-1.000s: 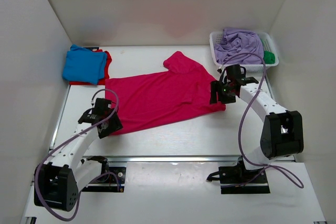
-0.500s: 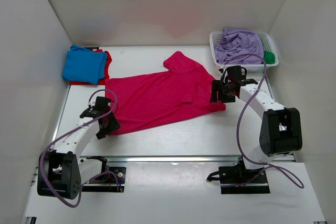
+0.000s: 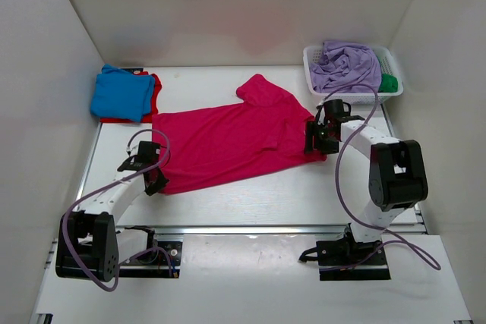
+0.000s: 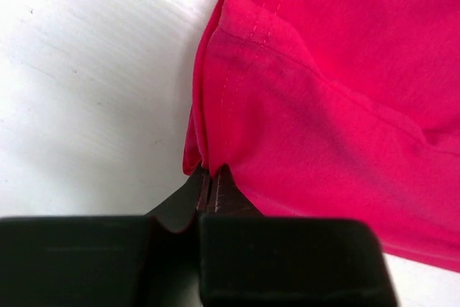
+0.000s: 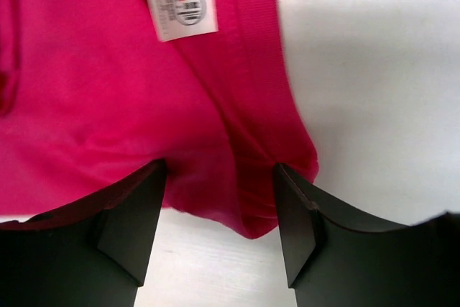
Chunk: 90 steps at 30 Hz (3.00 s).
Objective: Fold and stack the t-shirts
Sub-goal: Fold the flattened tshirt in 1/3 of the way, then grap the side of the flattened tshirt furthest away from the robot with both arms
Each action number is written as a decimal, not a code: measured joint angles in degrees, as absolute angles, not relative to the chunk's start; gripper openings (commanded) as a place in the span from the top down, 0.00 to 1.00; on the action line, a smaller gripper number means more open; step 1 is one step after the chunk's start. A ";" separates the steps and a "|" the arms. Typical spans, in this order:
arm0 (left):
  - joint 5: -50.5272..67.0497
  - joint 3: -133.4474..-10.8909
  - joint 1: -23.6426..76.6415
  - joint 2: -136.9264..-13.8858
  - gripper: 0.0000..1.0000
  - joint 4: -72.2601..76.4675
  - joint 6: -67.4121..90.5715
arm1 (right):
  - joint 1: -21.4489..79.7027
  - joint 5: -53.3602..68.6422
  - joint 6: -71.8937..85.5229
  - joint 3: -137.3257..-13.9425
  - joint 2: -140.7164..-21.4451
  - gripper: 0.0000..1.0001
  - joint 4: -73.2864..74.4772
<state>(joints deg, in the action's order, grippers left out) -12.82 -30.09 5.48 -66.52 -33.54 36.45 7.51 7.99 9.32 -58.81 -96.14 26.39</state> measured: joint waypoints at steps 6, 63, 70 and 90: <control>-12.78 -29.95 5.32 -66.41 1.00 -32.47 35.51 | 8.99 2.94 12.12 -58.41 -98.19 1.00 25.89; -3.81 -72.75 2.68 -104.40 0.18 -30.02 25.93 | 14.55 -7.01 14.39 -104.75 -123.20 0.51 30.61; -5.87 -80.75 3.53 -110.93 0.24 -28.45 25.54 | 14.57 -7.27 13.32 -129.32 -139.35 0.51 35.29; -10.74 -84.42 3.60 -119.57 0.30 -25.06 24.36 | 14.39 -7.73 13.85 -158.85 -157.58 0.47 52.23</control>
